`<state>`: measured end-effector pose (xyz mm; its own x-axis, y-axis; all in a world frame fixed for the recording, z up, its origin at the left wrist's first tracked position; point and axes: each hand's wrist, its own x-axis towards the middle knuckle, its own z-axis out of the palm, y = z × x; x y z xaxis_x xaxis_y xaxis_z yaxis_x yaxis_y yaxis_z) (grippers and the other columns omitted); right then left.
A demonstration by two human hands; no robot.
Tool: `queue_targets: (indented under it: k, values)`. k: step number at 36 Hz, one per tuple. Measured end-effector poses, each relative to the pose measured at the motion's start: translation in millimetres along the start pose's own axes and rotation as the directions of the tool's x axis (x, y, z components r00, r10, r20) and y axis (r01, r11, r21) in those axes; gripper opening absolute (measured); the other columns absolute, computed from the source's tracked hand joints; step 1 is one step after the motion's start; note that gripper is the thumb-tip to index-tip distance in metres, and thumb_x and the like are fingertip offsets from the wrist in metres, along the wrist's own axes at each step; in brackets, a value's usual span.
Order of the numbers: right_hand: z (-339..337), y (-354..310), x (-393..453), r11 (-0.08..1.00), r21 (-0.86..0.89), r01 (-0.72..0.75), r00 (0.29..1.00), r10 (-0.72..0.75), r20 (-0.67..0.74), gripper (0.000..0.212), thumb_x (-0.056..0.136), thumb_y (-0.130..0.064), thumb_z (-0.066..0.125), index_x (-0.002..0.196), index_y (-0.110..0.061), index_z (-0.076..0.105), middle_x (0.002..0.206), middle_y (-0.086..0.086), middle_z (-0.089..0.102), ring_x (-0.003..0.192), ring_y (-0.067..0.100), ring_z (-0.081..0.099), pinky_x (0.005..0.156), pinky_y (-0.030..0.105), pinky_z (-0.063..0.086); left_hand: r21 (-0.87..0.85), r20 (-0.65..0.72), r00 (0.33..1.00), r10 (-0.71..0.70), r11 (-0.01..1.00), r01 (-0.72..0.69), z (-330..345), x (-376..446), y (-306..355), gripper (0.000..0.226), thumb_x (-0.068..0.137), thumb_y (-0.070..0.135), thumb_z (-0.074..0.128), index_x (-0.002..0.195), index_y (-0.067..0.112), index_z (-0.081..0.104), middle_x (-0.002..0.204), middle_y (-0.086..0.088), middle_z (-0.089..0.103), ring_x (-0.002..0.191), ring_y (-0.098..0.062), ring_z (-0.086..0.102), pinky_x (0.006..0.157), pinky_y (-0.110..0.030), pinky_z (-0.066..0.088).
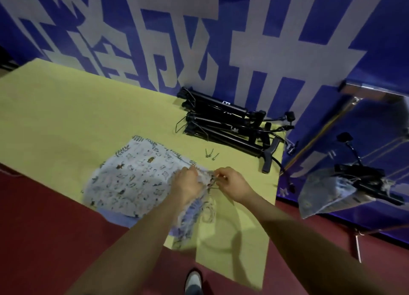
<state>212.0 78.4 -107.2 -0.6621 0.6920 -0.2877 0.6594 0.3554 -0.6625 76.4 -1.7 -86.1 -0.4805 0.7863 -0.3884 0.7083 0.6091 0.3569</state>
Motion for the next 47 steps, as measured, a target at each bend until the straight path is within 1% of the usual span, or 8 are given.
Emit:
queue_targets:
  k: [5,15,20,24,28,32,40,47]
  values:
    - [21.7,1.7,14.1,0.988,-0.151,0.031,0.997,-0.019,0.078,0.053,0.086,-0.020,0.059,0.137,-0.023,0.045,0.123,0.009,0.046,0.115,0.028,0.041,0.099,0.034,0.037,0.344,0.164,0.981,0.105,0.926,-0.156,8.0,8.6,-16.9,0.060,0.090,0.051,0.048,0.136,0.014,0.037,0.136,-0.011,0.037,0.129,-0.031,0.030,0.105,-0.041,0.025]
    - [43.5,-8.1,25.5,0.983,-0.176,0.051,0.989,-0.075,-0.130,0.027,0.093,-0.041,0.052,0.113,-0.032,0.067,0.110,-0.002,0.044,0.104,0.019,0.035,0.082,0.029,0.023,0.212,0.057,0.972,0.229,0.948,-0.236,-7.0,14.2,-29.8,0.036,0.098,0.027,0.040,0.129,0.013,0.050,0.130,-0.008,0.047,0.122,-0.024,0.039,0.099,-0.036,0.036]
    - [34.6,-26.8,32.0,0.989,0.144,0.034,0.972,0.000,-0.235,0.017,0.097,-0.028,0.049,0.086,-0.016,0.056,0.090,-0.005,0.046,0.086,0.015,0.044,0.081,0.033,0.035,0.268,-0.115,0.916,0.383,0.900,-0.343,-19.1,11.6,-27.1,0.042,0.095,0.036,0.041,0.130,0.012,0.041,0.126,-0.007,0.046,0.116,-0.023,0.042,0.096,-0.033,0.036]
    - [19.4,-46.2,32.9,0.890,0.451,0.065,0.967,0.055,-0.250,0.023,0.098,-0.020,0.048,0.077,-0.009,0.048,0.066,-0.003,0.044,0.061,0.009,0.039,0.057,0.014,0.034,0.440,-0.167,0.860,0.482,0.817,-0.372,-28.2,5.5,-19.6,0.053,0.085,0.045,0.055,0.122,0.010,0.038,0.113,-0.007,0.048,0.102,-0.023,0.046,0.087,-0.034,0.039]
    - [9.3,-52.8,32.3,0.855,0.508,0.099,0.946,0.078,-0.316,0.027,0.098,-0.020,0.049,0.085,0.002,0.054,0.068,0.007,0.047,0.059,0.012,0.039,0.052,0.015,0.033,0.469,-0.194,0.842,0.504,0.801,-0.372,-39.8,-1.2,-12.3,0.057,0.071,0.023,0.073,0.109,0.014,0.032,0.099,-0.008,0.051,0.086,-0.023,0.052,0.070,-0.030,0.045]
    - [2.9,-52.0,34.1,0.892,0.439,0.107,0.917,0.083,-0.391,0.023,0.099,-0.024,0.047,0.087,-0.006,0.054,0.068,0.008,0.052,0.060,0.015,0.044,0.055,0.026,0.035,0.481,-0.118,0.840,0.530,0.770,-0.419,-49.6,-5.1,-8.2,0.056,0.083,0.001,0.055,0.129,0.015,0.027,0.119,-0.012,0.041,0.101,-0.027,0.052,0.074,-0.032,0.043]
    - [-8.0,-49.7,45.6,0.996,0.088,0.026,0.911,0.013,-0.413,0.019,0.098,-0.026,0.047,0.103,-0.012,0.058,0.074,0.001,0.059,0.067,0.020,0.053,0.062,0.037,0.045,0.483,0.131,0.826,0.548,0.693,-0.536,-75.5,5.4,-14.2,0.067,0.081,-0.011,0.050,0.141,0.008,0.026,0.142,-0.012,0.025,0.076,-0.028,0.050,0.057,-0.034,0.036]
    - [-12.4,-53.4,59.8,1.000,-0.005,0.031,0.878,-0.030,-0.477,0.024,0.097,-0.024,0.049,0.116,-0.016,0.062,0.111,0.003,0.064,0.102,0.023,0.059,0.091,0.043,0.045,0.411,-0.007,0.917,0.399,0.837,-0.361,-86.3,24.9,-21.9,0.091,0.077,-0.013,0.052,0.150,0.008,0.002,0.158,-0.008,-0.004,0.077,-0.023,0.057,0.050,-0.027,0.038]
